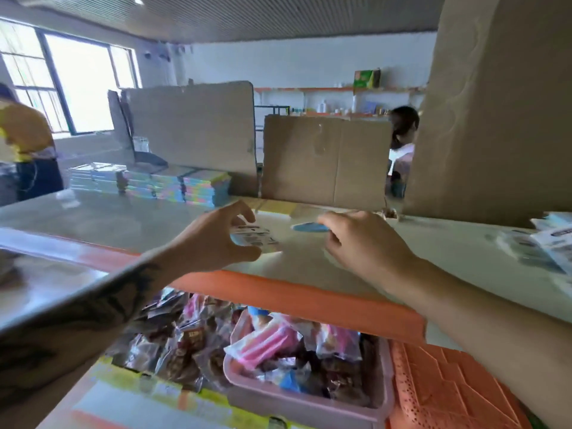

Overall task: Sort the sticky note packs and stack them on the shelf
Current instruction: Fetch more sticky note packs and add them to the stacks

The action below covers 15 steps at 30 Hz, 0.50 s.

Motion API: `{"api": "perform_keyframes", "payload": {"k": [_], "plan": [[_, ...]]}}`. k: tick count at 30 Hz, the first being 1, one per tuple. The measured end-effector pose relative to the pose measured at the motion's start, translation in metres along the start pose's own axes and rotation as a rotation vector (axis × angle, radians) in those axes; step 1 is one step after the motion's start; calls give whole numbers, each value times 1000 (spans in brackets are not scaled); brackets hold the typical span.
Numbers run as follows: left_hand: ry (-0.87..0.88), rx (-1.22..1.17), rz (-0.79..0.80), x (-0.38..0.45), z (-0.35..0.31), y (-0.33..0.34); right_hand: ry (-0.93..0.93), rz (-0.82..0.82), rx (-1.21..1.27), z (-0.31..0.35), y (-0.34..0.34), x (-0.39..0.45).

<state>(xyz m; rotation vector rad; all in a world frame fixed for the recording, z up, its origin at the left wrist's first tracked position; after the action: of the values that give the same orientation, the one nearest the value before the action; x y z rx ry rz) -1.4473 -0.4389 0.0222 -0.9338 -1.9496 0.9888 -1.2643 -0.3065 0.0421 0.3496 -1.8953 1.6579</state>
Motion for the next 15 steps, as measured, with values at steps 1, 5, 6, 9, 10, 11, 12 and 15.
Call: {"api": "perform_keyframes", "payload": {"k": [1, 5, 6, 9, 10, 11, 12, 15], "plan": [[3, -16, 15, 2, 17, -4, -4, 21, 4, 10, 13, 11], [14, -52, 103, 15, 75, -13, 21, 127, 20, 37, 50, 38], [19, -57, 123, 17, 87, -15, 23, 156, 36, 42, 55, 39], [68, -41, 187, 25, 108, -20, 32, 233, 109, 52, 59, 42], [87, -34, 213, 28, 111, -21, 33, 243, 147, 53, 57, 43], [99, -29, 239, 30, 113, -21, 30, 243, 185, 55, 55, 45], [108, -27, 260, 31, 116, -20, 29, 239, 217, 57, 52, 49], [135, -11, 271, 35, 118, -19, 35, 211, 267, 61, 46, 66]]}}
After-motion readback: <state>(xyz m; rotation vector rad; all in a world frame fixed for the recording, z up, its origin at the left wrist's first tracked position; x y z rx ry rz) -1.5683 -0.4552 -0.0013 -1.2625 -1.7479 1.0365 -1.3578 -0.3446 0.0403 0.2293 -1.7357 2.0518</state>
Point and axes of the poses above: each hand's wrist, its own x-axis towards the middle knuckle, its own y-axis out of the palm, z = x × y, the point moved 8 cm from there along x, towards the middle knuckle, and after that the axes turned 3 degrees about z, right-handed, at the moved point
